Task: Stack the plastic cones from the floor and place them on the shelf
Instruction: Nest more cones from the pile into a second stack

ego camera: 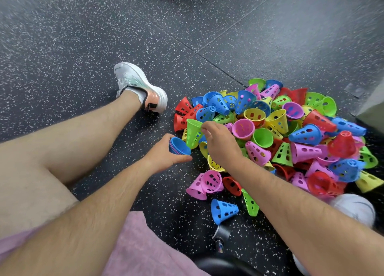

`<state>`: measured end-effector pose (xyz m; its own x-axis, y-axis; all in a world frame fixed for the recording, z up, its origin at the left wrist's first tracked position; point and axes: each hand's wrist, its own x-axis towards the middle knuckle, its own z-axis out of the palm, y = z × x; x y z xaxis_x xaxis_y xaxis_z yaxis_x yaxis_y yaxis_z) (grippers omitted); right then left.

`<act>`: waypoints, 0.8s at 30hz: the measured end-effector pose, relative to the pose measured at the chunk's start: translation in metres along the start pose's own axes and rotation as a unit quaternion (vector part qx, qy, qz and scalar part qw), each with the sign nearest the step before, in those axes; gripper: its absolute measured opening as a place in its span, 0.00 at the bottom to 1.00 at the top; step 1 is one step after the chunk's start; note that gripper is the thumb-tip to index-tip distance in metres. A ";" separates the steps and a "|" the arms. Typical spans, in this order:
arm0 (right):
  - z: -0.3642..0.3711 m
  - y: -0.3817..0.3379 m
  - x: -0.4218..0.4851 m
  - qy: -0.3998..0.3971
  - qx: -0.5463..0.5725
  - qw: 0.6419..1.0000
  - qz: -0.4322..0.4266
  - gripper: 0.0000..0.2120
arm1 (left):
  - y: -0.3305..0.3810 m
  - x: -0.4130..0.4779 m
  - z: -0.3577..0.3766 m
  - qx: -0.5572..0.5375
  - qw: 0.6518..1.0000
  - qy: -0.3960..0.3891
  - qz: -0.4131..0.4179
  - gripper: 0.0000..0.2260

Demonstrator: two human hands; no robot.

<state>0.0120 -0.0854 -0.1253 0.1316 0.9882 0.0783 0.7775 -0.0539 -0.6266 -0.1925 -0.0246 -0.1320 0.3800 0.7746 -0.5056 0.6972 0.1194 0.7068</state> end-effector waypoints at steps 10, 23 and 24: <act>0.004 -0.008 -0.040 -0.164 0.037 0.985 -0.029 0.11 | 0.004 -0.010 0.009 -0.007 0.999 -0.030 0.032 0.30; 0.021 0.015 -0.099 -0.255 -0.110 0.949 -0.147 0.11 | -0.020 -0.029 0.024 0.171 0.962 -0.203 -0.065 0.34; 0.024 0.015 -0.101 -0.276 -0.123 0.942 -0.147 0.15 | -0.021 -0.028 0.024 0.169 0.962 -0.203 -0.065 0.34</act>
<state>-0.0044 -0.1826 -0.1611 -0.3985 0.8857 -0.2381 0.8587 0.2691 -0.4361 -0.2035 -0.0640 -0.1443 0.4345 0.4521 -0.7790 0.8869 -0.0639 0.4576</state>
